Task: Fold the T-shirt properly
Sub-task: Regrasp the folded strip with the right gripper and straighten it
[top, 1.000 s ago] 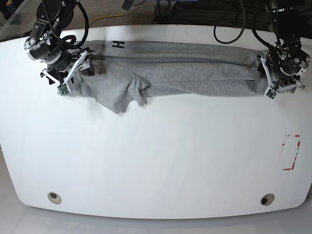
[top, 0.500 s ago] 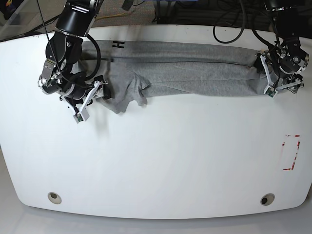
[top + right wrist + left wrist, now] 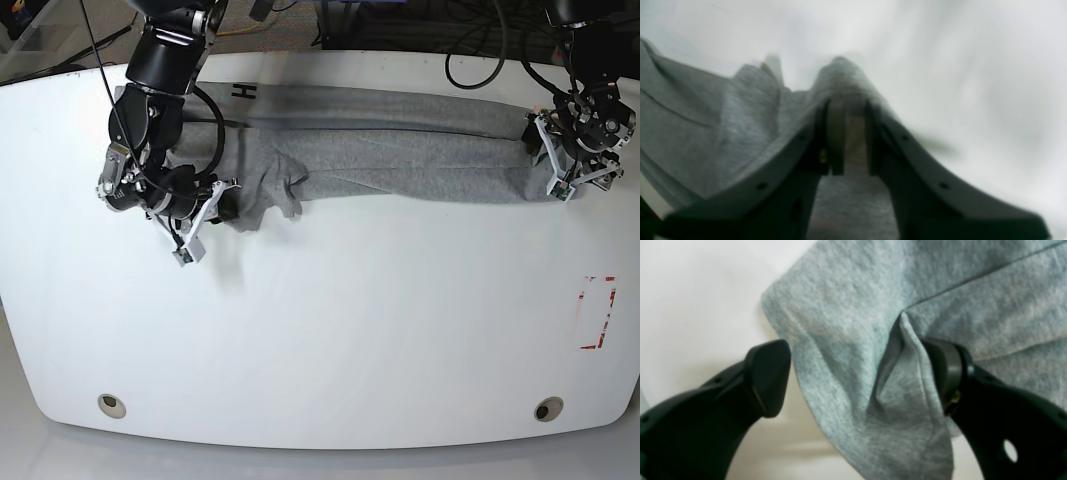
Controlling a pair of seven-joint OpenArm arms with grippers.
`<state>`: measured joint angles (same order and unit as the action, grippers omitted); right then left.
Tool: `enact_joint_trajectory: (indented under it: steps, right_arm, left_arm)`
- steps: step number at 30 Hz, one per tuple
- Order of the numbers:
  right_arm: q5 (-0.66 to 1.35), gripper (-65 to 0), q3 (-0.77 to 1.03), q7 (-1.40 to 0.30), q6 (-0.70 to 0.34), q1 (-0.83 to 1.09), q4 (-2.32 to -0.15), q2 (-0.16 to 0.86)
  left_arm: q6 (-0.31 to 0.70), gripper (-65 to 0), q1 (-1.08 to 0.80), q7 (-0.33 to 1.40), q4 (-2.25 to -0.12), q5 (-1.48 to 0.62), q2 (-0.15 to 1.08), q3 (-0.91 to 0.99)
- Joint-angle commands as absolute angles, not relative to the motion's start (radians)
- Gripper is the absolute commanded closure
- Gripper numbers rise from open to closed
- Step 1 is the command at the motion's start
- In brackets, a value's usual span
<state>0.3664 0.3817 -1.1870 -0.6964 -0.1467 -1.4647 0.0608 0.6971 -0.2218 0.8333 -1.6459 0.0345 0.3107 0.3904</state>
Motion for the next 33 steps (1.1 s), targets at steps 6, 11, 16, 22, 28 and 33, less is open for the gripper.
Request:
enact_joint_trajectory:
  steps: [6,11,16,22,28,33]
  right_arm:
    - [0.390,0.0,0.367,-1.145,-0.698,-0.125,-1.523,0.064]
    - [0.390,0.0,0.367,-1.196,-0.698,-0.073,-1.738,0.062]
    - [0.414,0.0,0.372,-1.204,-0.698,-0.008,-1.854,0.062]
    - [0.383,-21.9,0.374,-1.193,-0.698,-0.039,-1.793,0.064]
    - [0.366,-54.4,0.374,-1.079,-0.698,-0.104,-1.620,0.071]
    - [0.288,-49.6,0.374,-1.012,-0.698,-0.162,-1.435,0.081]
  left_arm:
    - [0.698,-53.5,-0.223,0.834,-1.647,0.048,0.320,0.389]
    - [0.698,-53.5,-0.223,0.834,-1.646,0.048,0.320,0.386]
    - [0.698,-53.5,-0.223,0.834,-1.644,0.050,0.320,0.384]
    - [0.698,-53.5,-0.223,0.825,-1.589,0.048,0.321,0.386]
    - [0.698,-53.5,-0.223,0.806,-1.572,0.044,0.321,0.389]
    - [0.698,-53.5,-0.223,0.800,-1.580,0.041,0.321,0.389]
